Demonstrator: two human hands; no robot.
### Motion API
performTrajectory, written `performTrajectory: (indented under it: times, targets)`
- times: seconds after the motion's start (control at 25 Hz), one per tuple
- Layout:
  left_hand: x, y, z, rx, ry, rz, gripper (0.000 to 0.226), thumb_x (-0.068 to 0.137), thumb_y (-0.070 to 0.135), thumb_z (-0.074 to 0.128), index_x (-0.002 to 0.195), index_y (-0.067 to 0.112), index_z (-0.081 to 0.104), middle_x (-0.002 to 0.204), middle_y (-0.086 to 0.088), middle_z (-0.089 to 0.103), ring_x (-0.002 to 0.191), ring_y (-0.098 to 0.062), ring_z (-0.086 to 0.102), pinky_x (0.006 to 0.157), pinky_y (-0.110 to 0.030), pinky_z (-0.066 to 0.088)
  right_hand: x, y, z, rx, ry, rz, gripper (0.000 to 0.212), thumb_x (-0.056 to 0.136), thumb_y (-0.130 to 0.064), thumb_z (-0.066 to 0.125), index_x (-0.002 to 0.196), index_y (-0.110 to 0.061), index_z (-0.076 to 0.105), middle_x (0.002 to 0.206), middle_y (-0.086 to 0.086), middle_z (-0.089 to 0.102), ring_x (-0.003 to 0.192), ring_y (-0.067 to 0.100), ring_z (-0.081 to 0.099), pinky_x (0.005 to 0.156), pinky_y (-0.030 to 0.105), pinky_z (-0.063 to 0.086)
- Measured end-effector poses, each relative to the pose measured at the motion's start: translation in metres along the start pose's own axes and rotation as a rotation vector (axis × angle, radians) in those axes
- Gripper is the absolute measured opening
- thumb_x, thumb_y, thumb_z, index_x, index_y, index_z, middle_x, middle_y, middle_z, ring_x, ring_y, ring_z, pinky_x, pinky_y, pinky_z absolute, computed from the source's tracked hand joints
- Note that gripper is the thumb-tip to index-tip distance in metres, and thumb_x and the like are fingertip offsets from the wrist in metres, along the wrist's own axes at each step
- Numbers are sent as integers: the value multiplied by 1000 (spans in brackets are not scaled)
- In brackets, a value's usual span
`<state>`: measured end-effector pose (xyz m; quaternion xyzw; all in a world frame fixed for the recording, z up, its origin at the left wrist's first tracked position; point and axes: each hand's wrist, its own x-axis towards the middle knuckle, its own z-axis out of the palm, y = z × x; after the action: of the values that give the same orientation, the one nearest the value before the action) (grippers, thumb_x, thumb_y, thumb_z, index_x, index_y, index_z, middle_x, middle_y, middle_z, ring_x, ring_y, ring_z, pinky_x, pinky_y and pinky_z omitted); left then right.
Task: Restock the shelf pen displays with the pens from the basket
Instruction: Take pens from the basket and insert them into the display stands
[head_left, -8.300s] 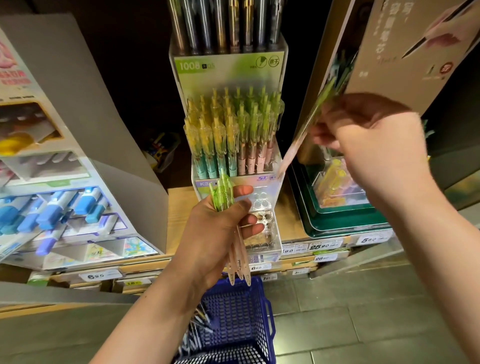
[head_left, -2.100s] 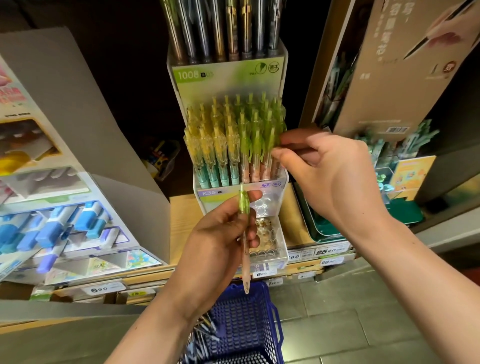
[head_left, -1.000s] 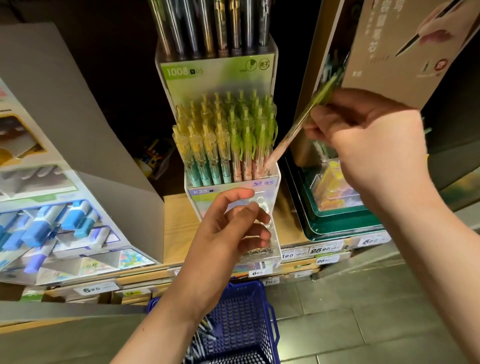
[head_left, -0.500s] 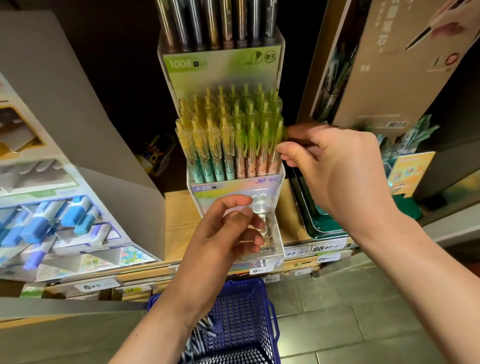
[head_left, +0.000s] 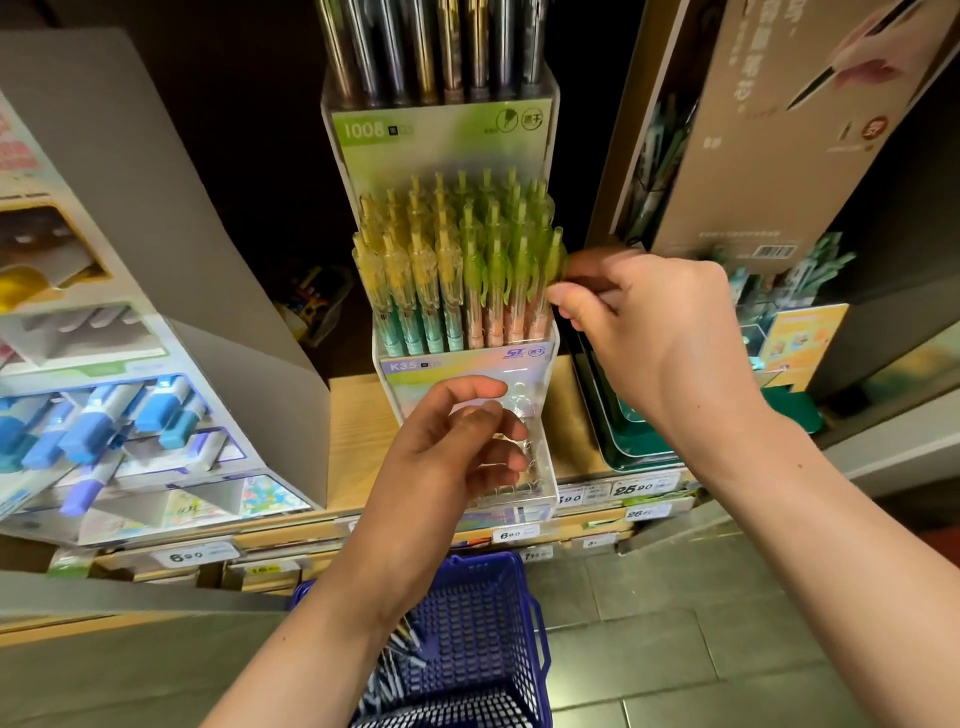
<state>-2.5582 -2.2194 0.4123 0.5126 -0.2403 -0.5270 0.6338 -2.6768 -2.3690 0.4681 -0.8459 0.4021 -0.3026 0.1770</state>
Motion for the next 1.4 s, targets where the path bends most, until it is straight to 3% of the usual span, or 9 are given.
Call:
performTrajectory:
  times: [0.12,0.24,0.32,0.44,0.52,1.04,1.16,1.28,1.4]
  targets:
    - [-6,8,5,7,68,14,19,106,17,48,114,10,63,86,-8,68,74,-23,62,74,-33,53,1,0,-8,-17,-89,67,29,92,-43,69,109,-21,73,91,-8,75,87,9,70,83,17,50]
    - [-27,20,2,13,106,57,19,106,18,47,111,11,64,85,-8,68,73,-24,61,73,-35,50,-14,-6,-19,154,-44,177,12,91,-38,70,97,-28,71,82,-21,67,82,-8,64,65,-5,35]
    - [-45,28,-7,16,134,91,19,106,17,46,110,11,63,83,-8,67,72,-24,60,72,-36,48,-33,-16,-23,319,-50,200,4,91,-34,71,91,-31,68,81,-17,68,82,-1,65,66,-1,42]
    - [-71,29,-29,-1,193,118,20,106,15,44,107,11,63,80,-8,66,67,-23,60,65,-30,49,-67,-39,-17,669,-172,187,9,93,-26,70,95,-35,66,87,-10,70,84,24,68,75,32,58]
    - [-91,21,-50,-23,242,102,22,106,18,43,105,12,64,79,-9,66,67,-23,60,63,-28,49,-94,-53,2,784,-279,174,16,94,-18,69,98,-34,66,90,-3,70,87,35,66,74,40,58]
    - [-222,-157,-231,-54,468,-146,24,97,31,52,104,17,70,91,-7,73,78,-20,66,70,-28,52,-313,-62,215,763,-614,531,15,94,-20,68,101,-34,66,80,-13,66,75,16,65,65,20,53]
    - [-214,-224,-266,-48,515,-200,25,95,34,52,94,28,76,92,-5,74,79,-19,68,70,-27,54,-356,-25,283,654,-687,558,14,92,-27,70,100,-39,66,85,-14,67,87,27,67,75,36,58]
    - [-187,-307,-301,-78,558,-253,23,100,29,51,101,20,72,93,-7,74,80,-20,68,74,-31,53,-392,26,361,527,-783,555,11,92,-31,71,102,-34,65,78,-18,62,86,23,67,86,47,57]
    - [-160,-384,-330,-84,575,-321,21,100,29,52,103,18,70,93,-3,75,81,-17,68,74,-29,52,-415,78,432,346,-897,461,10,92,-37,70,97,-38,62,84,-22,63,79,4,65,80,21,53]
